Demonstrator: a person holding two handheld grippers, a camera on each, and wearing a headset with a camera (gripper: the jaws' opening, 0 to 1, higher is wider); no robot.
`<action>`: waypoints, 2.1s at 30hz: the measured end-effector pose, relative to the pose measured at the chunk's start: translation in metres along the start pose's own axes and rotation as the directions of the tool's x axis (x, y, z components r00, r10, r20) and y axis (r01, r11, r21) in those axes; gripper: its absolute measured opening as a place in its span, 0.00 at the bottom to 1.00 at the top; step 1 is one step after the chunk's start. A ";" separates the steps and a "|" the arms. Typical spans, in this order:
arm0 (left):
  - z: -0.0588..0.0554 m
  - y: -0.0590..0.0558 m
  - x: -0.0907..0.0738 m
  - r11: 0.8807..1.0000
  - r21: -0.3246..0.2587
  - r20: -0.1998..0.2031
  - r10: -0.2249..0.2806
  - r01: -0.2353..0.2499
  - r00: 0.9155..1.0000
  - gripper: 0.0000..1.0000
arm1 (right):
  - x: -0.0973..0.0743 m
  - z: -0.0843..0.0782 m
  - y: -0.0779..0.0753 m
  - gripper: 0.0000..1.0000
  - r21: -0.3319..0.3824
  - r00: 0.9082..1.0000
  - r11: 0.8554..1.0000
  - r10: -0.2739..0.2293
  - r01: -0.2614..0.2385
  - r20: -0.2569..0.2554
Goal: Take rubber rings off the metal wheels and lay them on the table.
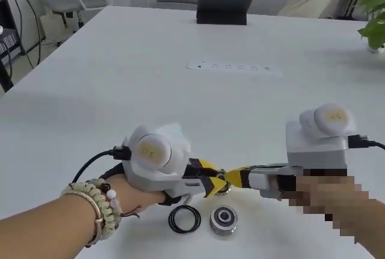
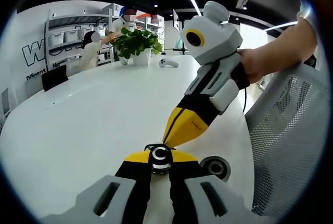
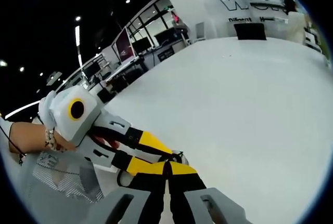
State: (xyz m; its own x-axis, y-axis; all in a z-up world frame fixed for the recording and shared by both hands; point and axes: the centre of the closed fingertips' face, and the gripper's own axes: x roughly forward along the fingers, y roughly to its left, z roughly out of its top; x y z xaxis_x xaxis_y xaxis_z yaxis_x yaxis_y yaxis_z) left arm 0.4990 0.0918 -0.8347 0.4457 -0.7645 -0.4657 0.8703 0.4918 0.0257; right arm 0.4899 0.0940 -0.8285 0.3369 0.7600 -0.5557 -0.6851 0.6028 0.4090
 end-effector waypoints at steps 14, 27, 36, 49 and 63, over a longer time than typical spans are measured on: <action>0.000 0.000 0.000 1.000 -0.004 0.005 -0.002 0.002 1.000 0.07 | -0.001 0.001 0.001 0.00 -0.009 1.000 1.000 0.011 -0.011 0.006; 0.000 0.000 0.000 1.000 -0.009 0.009 -0.003 0.003 1.000 0.07 | -0.004 0.007 0.013 0.00 0.004 0.998 0.998 0.062 -0.062 0.026; 0.000 0.000 0.000 1.000 -0.022 0.023 0.003 -0.002 1.000 0.07 | -0.001 0.000 0.002 0.00 0.031 1.000 0.999 0.010 -0.009 -0.005; 0.001 -0.001 0.001 0.998 -0.055 0.025 0.001 0.000 1.000 0.09 | -0.003 -0.007 -0.009 0.00 0.041 0.999 0.999 -0.034 0.035 -0.034; 0.013 0.000 -0.008 0.999 -0.039 -0.032 -0.028 0.027 0.999 0.15 | -0.005 0.000 -0.009 0.00 0.033 0.999 0.999 -0.036 0.036 -0.017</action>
State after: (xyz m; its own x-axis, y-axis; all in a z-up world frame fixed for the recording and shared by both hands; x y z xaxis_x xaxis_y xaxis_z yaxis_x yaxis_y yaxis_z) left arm 0.4982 0.0922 -0.8191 0.4139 -0.7643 -0.4945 0.8733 0.4867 -0.0211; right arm 0.4942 0.0850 -0.8299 0.3501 0.7336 -0.5825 -0.6505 0.6379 0.4123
